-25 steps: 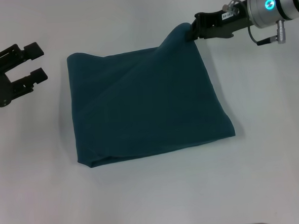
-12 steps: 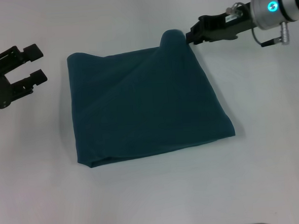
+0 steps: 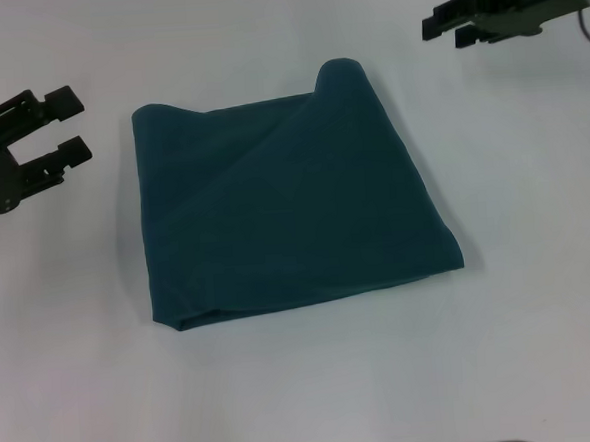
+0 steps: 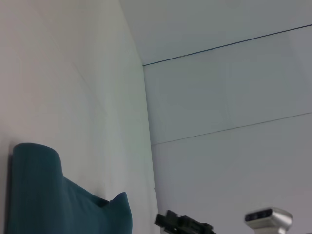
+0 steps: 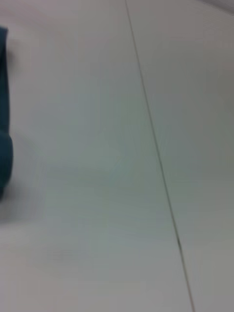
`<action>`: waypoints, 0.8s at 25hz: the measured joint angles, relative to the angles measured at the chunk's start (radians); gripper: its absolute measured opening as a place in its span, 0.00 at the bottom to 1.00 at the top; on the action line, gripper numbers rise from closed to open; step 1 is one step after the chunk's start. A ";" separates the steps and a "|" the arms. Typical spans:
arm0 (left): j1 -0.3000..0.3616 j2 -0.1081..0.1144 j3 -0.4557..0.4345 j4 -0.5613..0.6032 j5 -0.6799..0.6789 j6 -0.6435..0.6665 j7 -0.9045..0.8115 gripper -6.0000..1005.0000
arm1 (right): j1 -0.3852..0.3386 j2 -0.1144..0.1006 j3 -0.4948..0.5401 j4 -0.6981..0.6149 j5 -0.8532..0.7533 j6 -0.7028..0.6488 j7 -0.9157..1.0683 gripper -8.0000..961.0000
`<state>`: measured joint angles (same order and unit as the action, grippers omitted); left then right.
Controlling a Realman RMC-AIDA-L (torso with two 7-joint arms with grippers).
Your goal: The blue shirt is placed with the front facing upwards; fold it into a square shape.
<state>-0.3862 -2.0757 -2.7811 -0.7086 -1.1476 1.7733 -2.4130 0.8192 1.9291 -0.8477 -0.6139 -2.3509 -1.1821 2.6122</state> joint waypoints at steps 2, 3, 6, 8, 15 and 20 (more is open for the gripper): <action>-0.001 0.001 0.000 0.000 0.000 0.000 0.000 0.79 | -0.020 0.005 0.035 -0.035 0.023 -0.061 -0.034 0.49; -0.001 0.003 0.000 0.000 0.000 0.003 0.002 0.79 | -0.032 0.008 0.046 -0.046 0.042 -0.091 -0.059 0.53; -0.005 0.010 0.001 0.000 0.002 0.020 0.020 0.79 | -0.072 0.016 0.058 -0.055 0.124 -0.192 -0.153 0.61; -0.008 0.012 0.002 -0.001 0.002 0.036 0.050 0.79 | -0.104 0.025 0.059 -0.058 0.171 -0.236 -0.222 0.61; -0.022 0.023 0.049 0.001 0.009 0.020 0.133 0.79 | -0.279 0.092 0.065 -0.060 0.368 -0.365 -0.678 0.61; -0.034 0.018 0.052 0.016 0.009 0.001 0.120 0.79 | -0.372 0.136 0.074 -0.030 0.405 -0.365 -0.825 0.61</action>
<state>-0.4206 -2.0573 -2.7288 -0.6921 -1.1384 1.7742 -2.2933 0.4475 2.0648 -0.7736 -0.6437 -1.9460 -1.5471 1.7875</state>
